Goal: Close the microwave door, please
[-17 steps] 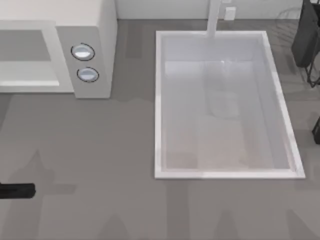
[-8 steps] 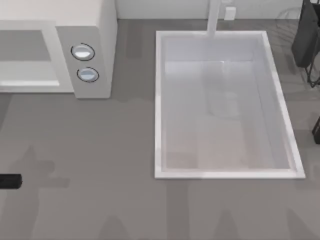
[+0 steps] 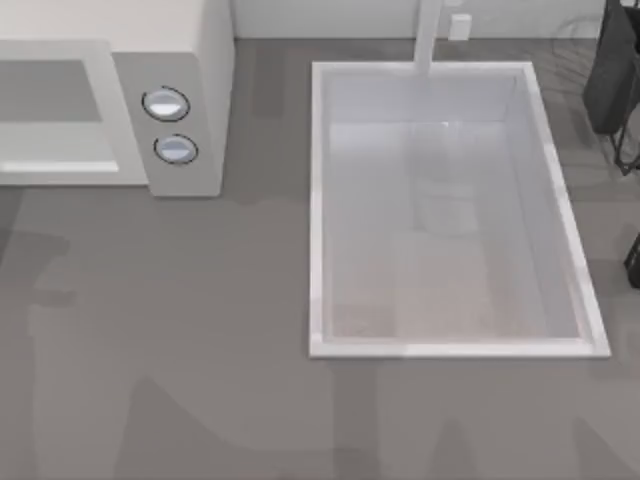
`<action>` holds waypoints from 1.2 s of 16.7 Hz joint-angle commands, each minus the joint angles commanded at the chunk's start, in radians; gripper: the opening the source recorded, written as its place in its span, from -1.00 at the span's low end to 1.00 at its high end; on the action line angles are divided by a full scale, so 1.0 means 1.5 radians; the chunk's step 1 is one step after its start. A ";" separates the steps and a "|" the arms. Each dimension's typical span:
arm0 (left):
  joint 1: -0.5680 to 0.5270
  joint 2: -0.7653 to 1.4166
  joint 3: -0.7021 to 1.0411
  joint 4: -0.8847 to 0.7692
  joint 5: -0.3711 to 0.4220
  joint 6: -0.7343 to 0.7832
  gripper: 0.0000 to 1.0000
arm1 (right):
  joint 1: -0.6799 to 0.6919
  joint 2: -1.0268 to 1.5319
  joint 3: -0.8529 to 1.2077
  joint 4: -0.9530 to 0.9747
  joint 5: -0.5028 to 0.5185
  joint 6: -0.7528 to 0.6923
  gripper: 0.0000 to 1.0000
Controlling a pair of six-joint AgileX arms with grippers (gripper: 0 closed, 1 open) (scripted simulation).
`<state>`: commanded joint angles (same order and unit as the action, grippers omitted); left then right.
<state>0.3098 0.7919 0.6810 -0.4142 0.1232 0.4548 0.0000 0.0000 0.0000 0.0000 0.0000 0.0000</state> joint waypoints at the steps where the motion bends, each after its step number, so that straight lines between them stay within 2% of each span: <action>1: 0.050 0.068 0.051 -0.025 0.037 0.033 -1.00 | 0.000 0.000 0.000 0.000 0.000 0.000 1.00; 7: 0.328 0.439 0.325 -0.160 0.241 0.212 -1.00 | 0.000 0.000 0.000 0.000 0.000 0.000 1.00; 11: 0.453 0.599 0.441 -0.217 0.335 0.289 -1.00 | 0.000 0.000 0.000 0.000 0.000 0.000 1.00; 14: 0.493 0.646 0.477 -0.234 0.365 0.313 -1.00 | 0.000 0.000 0.000 0.000 0.000 0.000 1.00; 20: 0.493 0.647 0.475 -0.232 0.364 0.314 -1.00 | 0.000 0.000 0.000 0.000 0.000 0.000 1.00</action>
<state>1.0486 1.7629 1.3932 -0.7616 0.6697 0.9262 0.0000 0.0000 0.0000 0.0000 0.0000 0.0000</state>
